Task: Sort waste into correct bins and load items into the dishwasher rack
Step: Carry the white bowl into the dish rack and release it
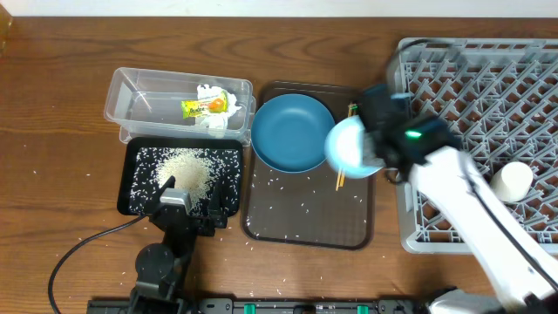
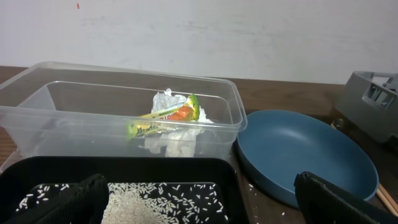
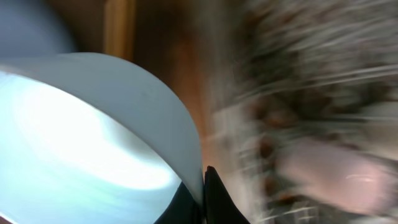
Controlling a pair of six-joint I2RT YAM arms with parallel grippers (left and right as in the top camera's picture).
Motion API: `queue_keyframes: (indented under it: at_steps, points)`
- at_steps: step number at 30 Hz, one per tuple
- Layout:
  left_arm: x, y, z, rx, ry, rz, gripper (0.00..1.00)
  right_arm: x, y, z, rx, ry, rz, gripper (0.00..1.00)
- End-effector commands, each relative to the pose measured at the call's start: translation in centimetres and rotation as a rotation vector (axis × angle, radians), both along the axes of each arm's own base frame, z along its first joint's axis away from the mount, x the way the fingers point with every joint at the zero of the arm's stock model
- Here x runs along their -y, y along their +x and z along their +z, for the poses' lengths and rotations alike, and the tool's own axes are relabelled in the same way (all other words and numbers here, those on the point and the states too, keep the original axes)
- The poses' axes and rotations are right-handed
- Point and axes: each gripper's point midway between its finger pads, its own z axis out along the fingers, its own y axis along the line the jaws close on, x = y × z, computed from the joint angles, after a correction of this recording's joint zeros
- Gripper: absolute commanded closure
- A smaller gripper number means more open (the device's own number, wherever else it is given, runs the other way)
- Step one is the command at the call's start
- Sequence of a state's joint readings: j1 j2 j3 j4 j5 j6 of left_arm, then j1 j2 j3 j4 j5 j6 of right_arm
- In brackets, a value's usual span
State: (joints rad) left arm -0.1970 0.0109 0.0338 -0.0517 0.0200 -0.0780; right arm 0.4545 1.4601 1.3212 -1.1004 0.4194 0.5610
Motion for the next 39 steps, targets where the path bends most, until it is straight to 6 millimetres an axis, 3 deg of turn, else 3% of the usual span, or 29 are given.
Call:
queue_keyframes:
  at_steps: [1,4,9,13,17,21,27,31,33,35,39]
  points:
    - [-0.2,0.0,-1.7,-0.039,0.011,0.009,0.02,8.6,0.9,5.6,0.264,-0.280,-0.319,0.99]
    - [-0.2,0.0,-1.7,-0.039,0.011,0.009,0.02,13.5,0.7,8.0,0.341,-0.447,-0.476,0.99]
    - [-0.2,0.0,-1.7,-0.039,0.011,0.009,0.02,18.7,1.0,8.7,0.366,-0.620,-0.649,0.99]
    - [-0.2,0.0,-1.7,-0.039,0.011,0.009,0.02,21.4,2.6,7.8,0.316,-0.755,-0.679,0.99]
    - [-0.2,0.0,-1.7,-0.038,0.011,0.009,0.02,23.2,5.2,5.5,0.215,-0.845,-0.630,0.99]
    - [-0.2,0.0,-1.7,-0.039,0.011,0.009,0.02,25.2,6.6,4.2,0.114,-0.977,-0.614,0.99]
    - [-0.2,0.0,-1.7,-0.039,0.011,0.009,0.02,25.3,8.2,-0.1,-0.004,-0.985,-0.519,0.99]
    - [-0.2,0.0,-1.7,-0.039,0.011,0.009,0.02,23.6,9.4,-3.8,-0.064,-0.869,-0.387,0.97]
    - [-0.2,0.0,-1.7,-0.039,0.011,0.009,0.02,21.9,10.0,-5.8,-0.081,-0.739,-0.295,0.81]
    - [-0.2,0.0,-1.7,-0.039,0.011,0.009,0.02,20.4,10.2,-7.3,-0.100,-0.611,-0.225,0.53]
    - [-0.2,0.0,-1.7,-0.039,0.011,0.009,0.02,18.4,9.4,-7.5,-0.090,-0.430,-0.210,0.39]
